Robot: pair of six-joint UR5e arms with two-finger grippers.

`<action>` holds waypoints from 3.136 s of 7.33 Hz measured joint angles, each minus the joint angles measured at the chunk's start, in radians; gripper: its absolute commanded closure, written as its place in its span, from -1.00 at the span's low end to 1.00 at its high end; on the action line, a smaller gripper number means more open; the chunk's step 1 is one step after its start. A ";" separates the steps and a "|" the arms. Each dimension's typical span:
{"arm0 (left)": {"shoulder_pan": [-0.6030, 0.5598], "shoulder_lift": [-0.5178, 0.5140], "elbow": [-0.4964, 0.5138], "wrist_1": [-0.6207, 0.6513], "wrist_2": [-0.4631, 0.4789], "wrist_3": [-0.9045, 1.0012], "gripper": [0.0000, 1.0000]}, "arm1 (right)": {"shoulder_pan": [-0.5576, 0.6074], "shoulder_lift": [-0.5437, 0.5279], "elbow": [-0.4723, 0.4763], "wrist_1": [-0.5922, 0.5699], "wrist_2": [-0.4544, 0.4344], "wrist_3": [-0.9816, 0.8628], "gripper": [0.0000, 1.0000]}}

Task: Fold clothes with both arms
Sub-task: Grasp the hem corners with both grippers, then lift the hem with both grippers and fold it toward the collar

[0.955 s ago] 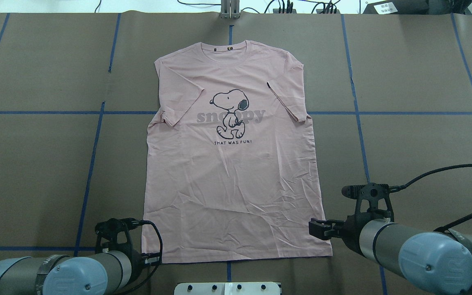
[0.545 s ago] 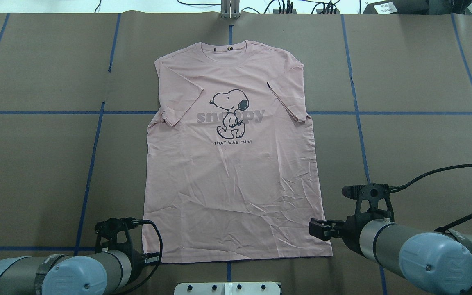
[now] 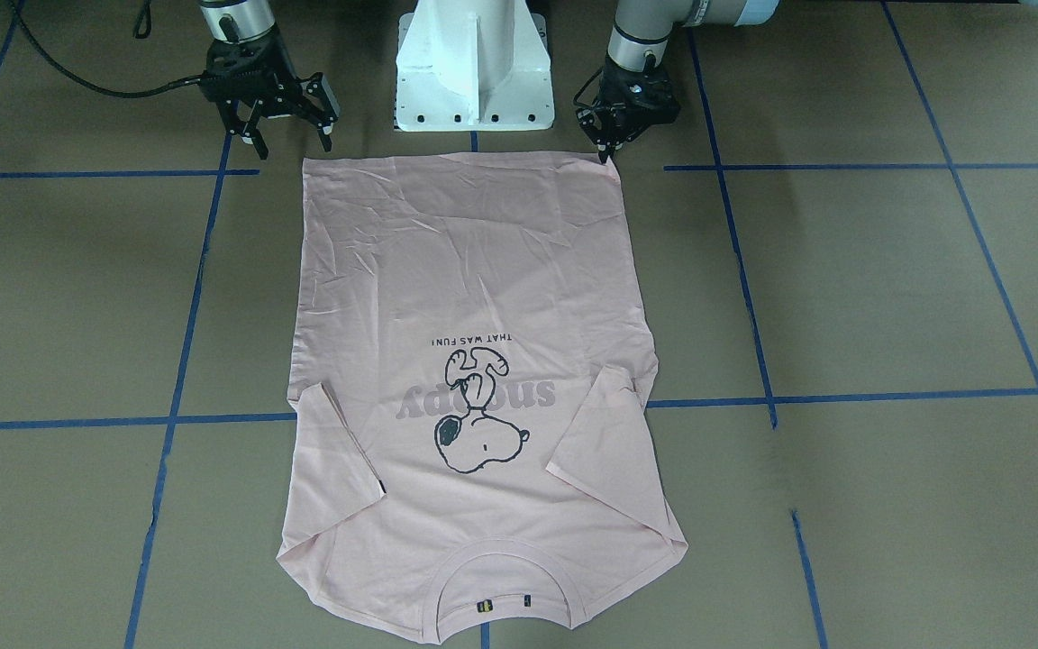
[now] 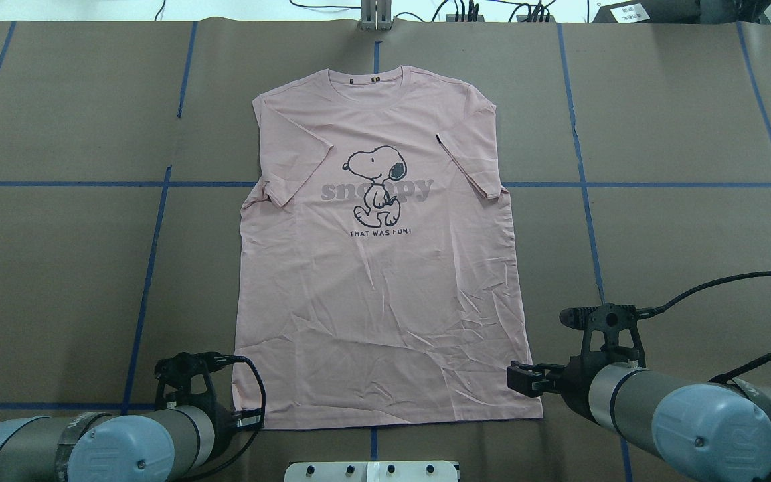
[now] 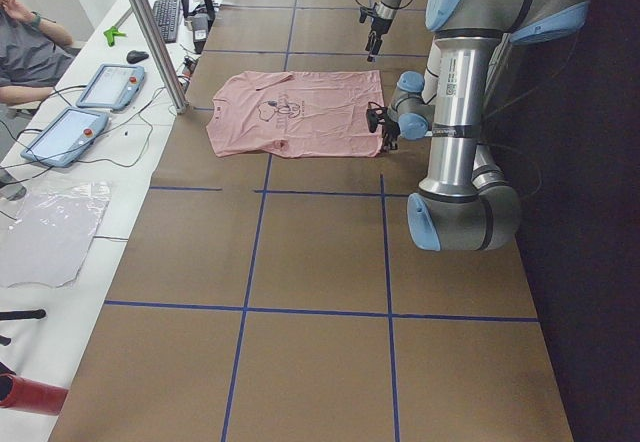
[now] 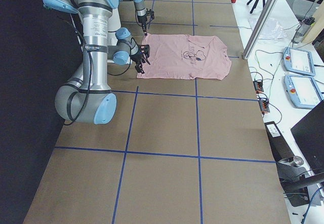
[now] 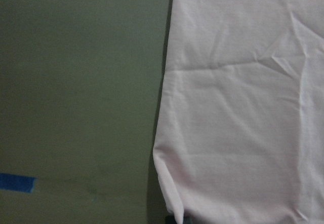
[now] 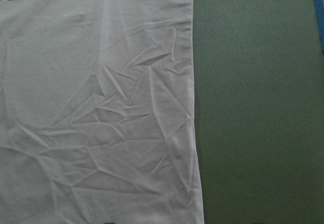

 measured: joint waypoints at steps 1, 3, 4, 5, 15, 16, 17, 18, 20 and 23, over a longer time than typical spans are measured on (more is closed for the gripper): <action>-0.006 0.000 0.000 -0.001 0.002 0.000 1.00 | -0.036 -0.002 -0.005 -0.018 -0.035 0.047 -0.39; -0.012 0.002 -0.001 0.000 0.028 -0.001 1.00 | -0.113 0.001 -0.040 -0.044 -0.111 0.146 -0.27; -0.012 0.002 -0.002 0.001 0.038 -0.002 1.00 | -0.136 0.005 -0.060 -0.048 -0.133 0.172 -0.21; -0.010 0.002 -0.002 0.002 0.049 -0.002 1.00 | -0.147 0.010 -0.078 -0.049 -0.143 0.187 -0.14; -0.010 0.002 -0.013 0.004 0.070 -0.003 1.00 | -0.152 0.039 -0.117 -0.049 -0.157 0.199 1.00; -0.010 0.004 -0.018 0.005 0.070 -0.003 1.00 | -0.148 0.042 -0.117 -0.050 -0.157 0.198 1.00; -0.011 0.004 -0.021 0.005 0.070 -0.004 1.00 | -0.143 0.043 -0.117 -0.050 -0.156 0.197 1.00; -0.011 0.003 -0.023 0.006 0.070 -0.004 1.00 | -0.137 0.043 -0.117 -0.051 -0.155 0.195 1.00; -0.012 0.002 -0.031 0.006 0.069 -0.003 1.00 | -0.124 0.043 -0.113 -0.051 -0.151 0.189 1.00; -0.016 0.003 -0.234 0.179 0.027 0.002 1.00 | -0.097 0.036 0.031 -0.173 -0.125 0.170 1.00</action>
